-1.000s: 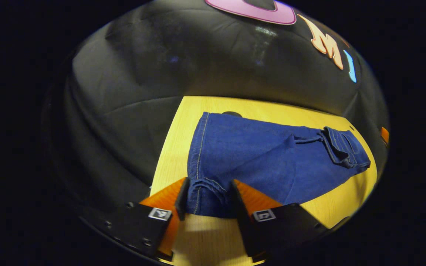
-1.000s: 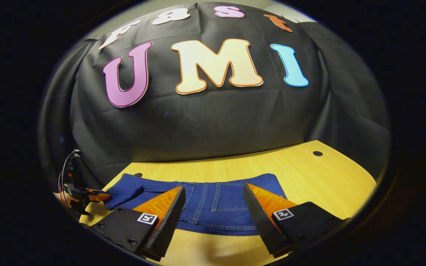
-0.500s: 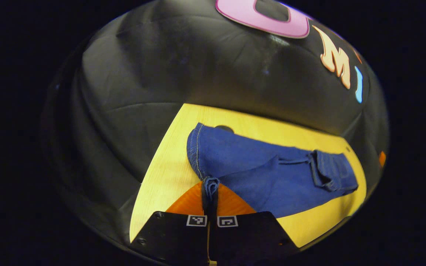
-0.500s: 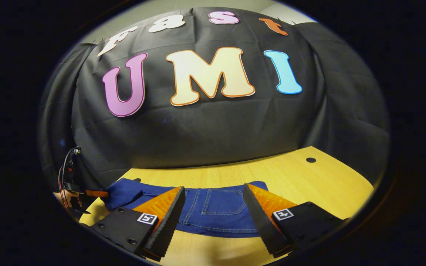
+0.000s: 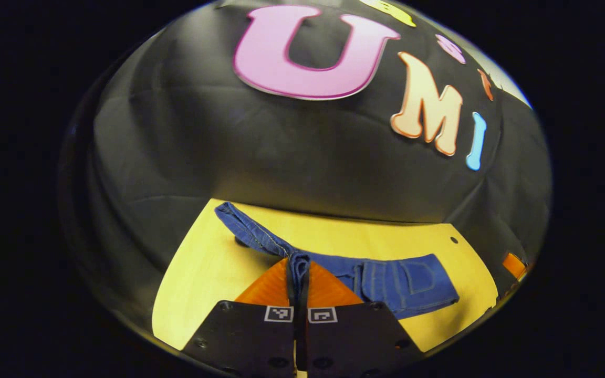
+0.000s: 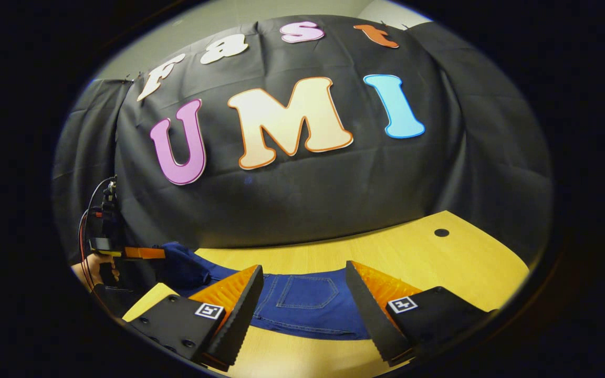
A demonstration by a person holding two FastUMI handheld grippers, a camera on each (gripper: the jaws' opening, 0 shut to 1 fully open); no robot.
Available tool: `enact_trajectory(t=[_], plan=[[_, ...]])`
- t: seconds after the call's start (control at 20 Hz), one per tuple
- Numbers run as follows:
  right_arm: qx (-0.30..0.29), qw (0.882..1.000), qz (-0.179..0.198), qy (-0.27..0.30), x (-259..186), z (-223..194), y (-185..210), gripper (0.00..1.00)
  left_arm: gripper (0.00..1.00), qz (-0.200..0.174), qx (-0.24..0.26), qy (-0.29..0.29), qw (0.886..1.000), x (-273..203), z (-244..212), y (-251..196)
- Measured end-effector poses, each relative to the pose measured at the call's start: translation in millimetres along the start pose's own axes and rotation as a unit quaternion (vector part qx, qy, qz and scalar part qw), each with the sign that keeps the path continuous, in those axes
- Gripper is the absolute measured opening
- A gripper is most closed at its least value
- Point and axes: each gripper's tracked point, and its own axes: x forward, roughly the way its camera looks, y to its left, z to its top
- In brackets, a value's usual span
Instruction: Grasp the waist and the cuffs of the jeans and fold them to make the two legs overlap; first hold the waist and fold one-third of the jeans toward the cuffs, then hold the cuffs and fold the remaining one-third in the same direction to finish folding.
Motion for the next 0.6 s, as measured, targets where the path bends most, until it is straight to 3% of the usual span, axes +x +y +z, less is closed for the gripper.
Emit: enact_trajectory(t=[0.3,0.6], plan=[[-0.003,1.000,-0.006,-0.009,-28.6,19.4,-51.9,0.97,0.00,-0.044,0.040,-0.018,0.998,6.4,16.9,-106.7],[-0.012,1.000,-0.017,-0.007,-55.4,28.4,-101.5,0.97,0.00,-0.092,0.065,-0.012,0.994,27.2,4.0,-193.1]])
